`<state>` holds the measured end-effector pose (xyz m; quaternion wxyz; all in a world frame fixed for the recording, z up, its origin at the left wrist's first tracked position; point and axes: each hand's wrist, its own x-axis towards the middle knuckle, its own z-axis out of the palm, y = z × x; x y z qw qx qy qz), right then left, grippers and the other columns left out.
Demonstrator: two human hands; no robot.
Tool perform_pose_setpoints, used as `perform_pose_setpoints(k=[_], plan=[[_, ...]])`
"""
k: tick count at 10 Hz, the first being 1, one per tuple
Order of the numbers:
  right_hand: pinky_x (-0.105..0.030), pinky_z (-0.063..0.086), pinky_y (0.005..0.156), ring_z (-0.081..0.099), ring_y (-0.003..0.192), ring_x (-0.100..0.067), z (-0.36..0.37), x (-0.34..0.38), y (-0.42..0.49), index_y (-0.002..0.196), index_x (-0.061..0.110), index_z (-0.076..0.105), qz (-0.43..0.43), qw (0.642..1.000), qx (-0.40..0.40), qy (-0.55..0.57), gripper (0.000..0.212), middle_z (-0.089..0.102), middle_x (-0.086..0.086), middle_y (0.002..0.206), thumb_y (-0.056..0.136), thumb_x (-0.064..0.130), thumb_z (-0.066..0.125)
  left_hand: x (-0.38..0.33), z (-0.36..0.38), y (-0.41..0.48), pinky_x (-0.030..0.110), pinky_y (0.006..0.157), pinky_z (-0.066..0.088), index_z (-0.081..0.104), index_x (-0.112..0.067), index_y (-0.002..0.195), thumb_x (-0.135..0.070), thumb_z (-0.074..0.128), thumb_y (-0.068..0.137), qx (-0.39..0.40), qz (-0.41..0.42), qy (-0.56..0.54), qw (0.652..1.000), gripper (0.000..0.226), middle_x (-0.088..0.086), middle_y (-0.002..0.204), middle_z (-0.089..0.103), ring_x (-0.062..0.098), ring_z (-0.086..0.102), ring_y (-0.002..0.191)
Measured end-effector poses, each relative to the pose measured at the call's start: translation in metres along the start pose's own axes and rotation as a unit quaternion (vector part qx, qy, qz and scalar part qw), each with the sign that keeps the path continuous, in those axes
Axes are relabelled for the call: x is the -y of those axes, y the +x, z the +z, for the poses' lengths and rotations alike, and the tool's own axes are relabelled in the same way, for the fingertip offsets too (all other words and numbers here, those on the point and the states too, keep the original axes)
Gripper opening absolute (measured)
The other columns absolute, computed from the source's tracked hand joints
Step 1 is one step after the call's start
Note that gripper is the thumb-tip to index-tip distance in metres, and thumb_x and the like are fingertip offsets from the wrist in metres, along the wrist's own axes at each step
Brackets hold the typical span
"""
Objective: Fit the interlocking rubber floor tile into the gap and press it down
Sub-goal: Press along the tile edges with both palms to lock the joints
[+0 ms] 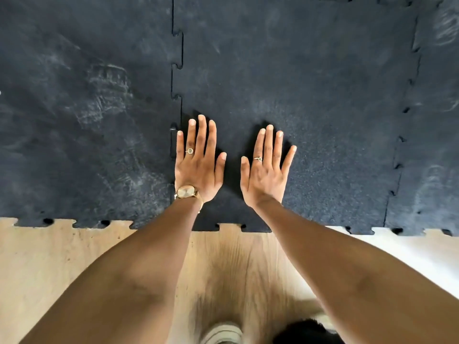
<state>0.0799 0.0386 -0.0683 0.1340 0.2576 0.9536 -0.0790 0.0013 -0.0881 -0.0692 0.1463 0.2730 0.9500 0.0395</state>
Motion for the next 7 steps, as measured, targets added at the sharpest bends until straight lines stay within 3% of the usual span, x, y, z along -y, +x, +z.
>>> perform_pose_setpoints(k=[4, 5, 6, 7], plan=[[-0.052, -0.001, 0.12, -0.002, 0.151, -0.024, 0.001, -0.003, -0.002, 0.154, 0.01, 0.0, -0.006, 1.0, -0.01, -0.017, 0.064, 0.0, -0.004, 0.164, 0.101, 0.045, 0.012, 0.002, 0.004, -0.001, 0.049, 0.121, -0.001, 0.003, -0.01, 0.154, -0.041, 0.018, 0.101, -0.027, 0.001, 0.023, 0.999, 0.064, 0.013, 0.163, 0.002, 0.03, -0.001, 0.15], [-0.048, 0.0, 0.121, -0.003, 0.151, -0.023, -0.015, -0.012, -0.007, 0.153, 0.009, -0.003, -0.05, 0.997, 0.042, -0.044, 0.065, -0.003, -0.005, 0.164, 0.103, 0.045, 0.015, -0.003, 0.003, -0.003, 0.049, 0.121, -0.001, 0.003, -0.009, 0.154, -0.04, 0.018, 0.101, -0.026, 0.01, 0.039, 0.999, 0.063, 0.014, 0.163, 0.002, 0.03, -0.001, 0.15], [-0.042, 0.002, 0.122, 0.0, 0.151, -0.025, -0.046, -0.045, -0.035, 0.152, 0.003, -0.005, -0.128, 0.985, 0.108, -0.044, 0.063, 0.003, -0.01, 0.163, 0.105, 0.035, 0.022, -0.003, -0.016, -0.007, 0.047, 0.121, 0.001, -0.003, -0.005, 0.153, -0.039, 0.019, 0.102, 0.053, -0.006, 0.05, 0.997, 0.065, 0.015, 0.163, -0.005, 0.03, -0.004, 0.15], [-0.042, 0.002, 0.122, -0.002, 0.15, -0.028, -0.086, -0.096, -0.099, 0.152, 0.001, -0.003, -0.086, 0.983, 0.153, -0.056, 0.059, 0.006, -0.013, 0.163, 0.106, 0.029, 0.021, -0.025, -0.056, -0.038, 0.045, 0.121, 0.005, -0.008, -0.007, 0.153, -0.04, 0.021, 0.103, 0.156, 0.005, 0.075, 0.985, 0.067, 0.015, 0.163, -0.006, 0.029, -0.002, 0.15]])
